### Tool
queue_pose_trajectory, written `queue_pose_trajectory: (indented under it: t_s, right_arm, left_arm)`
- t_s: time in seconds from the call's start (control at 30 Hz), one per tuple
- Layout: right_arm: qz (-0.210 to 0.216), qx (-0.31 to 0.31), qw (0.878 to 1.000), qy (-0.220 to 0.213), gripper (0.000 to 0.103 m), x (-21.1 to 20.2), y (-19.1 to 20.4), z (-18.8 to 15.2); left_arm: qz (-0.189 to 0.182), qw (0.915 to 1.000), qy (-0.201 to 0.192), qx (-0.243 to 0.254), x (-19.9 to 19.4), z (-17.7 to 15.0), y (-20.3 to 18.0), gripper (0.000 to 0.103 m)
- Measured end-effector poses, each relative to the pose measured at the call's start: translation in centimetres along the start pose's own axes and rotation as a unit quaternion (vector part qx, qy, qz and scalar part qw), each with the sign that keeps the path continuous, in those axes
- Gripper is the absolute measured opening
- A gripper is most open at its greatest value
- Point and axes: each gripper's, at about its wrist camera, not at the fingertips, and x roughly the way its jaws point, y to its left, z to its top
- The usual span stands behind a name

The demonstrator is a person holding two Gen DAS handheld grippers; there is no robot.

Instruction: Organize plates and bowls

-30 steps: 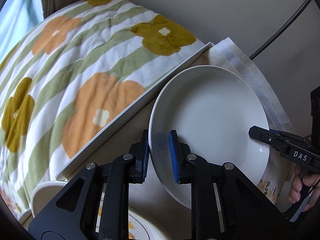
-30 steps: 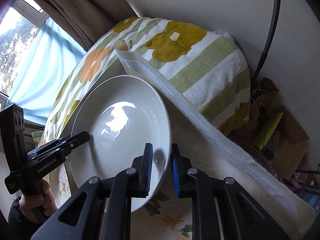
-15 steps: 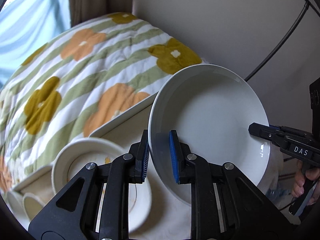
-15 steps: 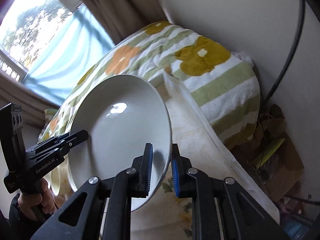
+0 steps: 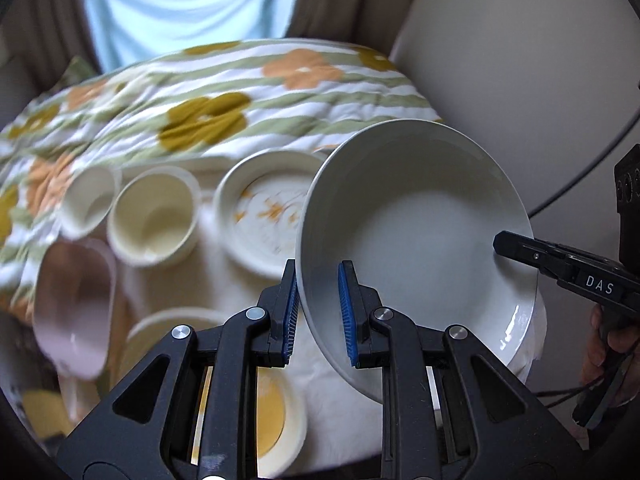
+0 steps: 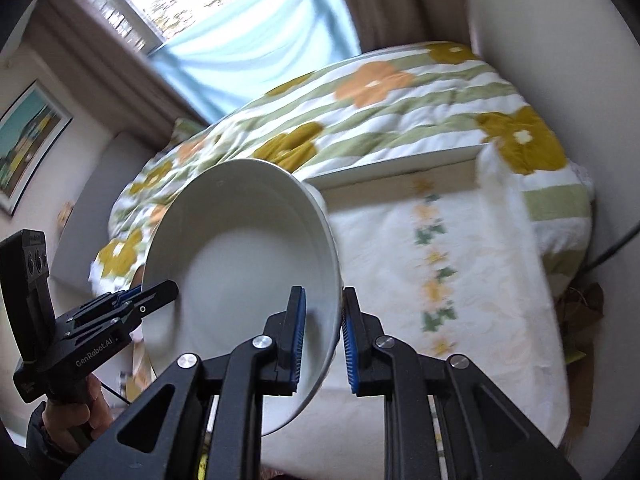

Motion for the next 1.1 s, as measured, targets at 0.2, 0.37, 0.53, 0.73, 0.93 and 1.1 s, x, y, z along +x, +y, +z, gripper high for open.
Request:
queue_pose_trajectory:
  t_s: [0.2,0.37,0.53,0.73,0.93,1.1]
  right_arm:
    - [0.033,-0.040,0.997,0.050,0.016,3.6,4.2,-2.6]
    - [0.035,-0.059,0.994,0.083,0.016,6.6,7.4,-5.5]
    - [0.019,-0.065,0.992,0.108,0.016,9.4,9.2,-7.4]
    - [-0.010,-0.070,0.991,0.116,0.016,11.1,10.5,-7.9]
    - [-0.028,-0.074,0.990,0.116,0.016,12.0,11.3,-7.9]
    - [-0.038,-0.085,0.990,0.110,0.016,12.0,11.9,-8.3]
  left_arm:
    - [0.037,0.9974,0.011,-0.061,-2.0,-5.6,5.4,0.017]
    - [0.045,0.9949,0.030,-0.086,-2.0,-9.3,9.6,0.017]
    - [0.028,0.9922,0.051,-0.110,-0.4,-12.1,13.0,0.017]
    - [0.005,0.9901,0.071,-0.121,1.7,-13.8,15.3,0.017]
    - [0.011,0.9905,0.083,-0.109,3.0,-13.2,16.3,0.017]
    - [0.025,0.9914,0.091,-0.091,3.7,-13.4,16.1,0.017]
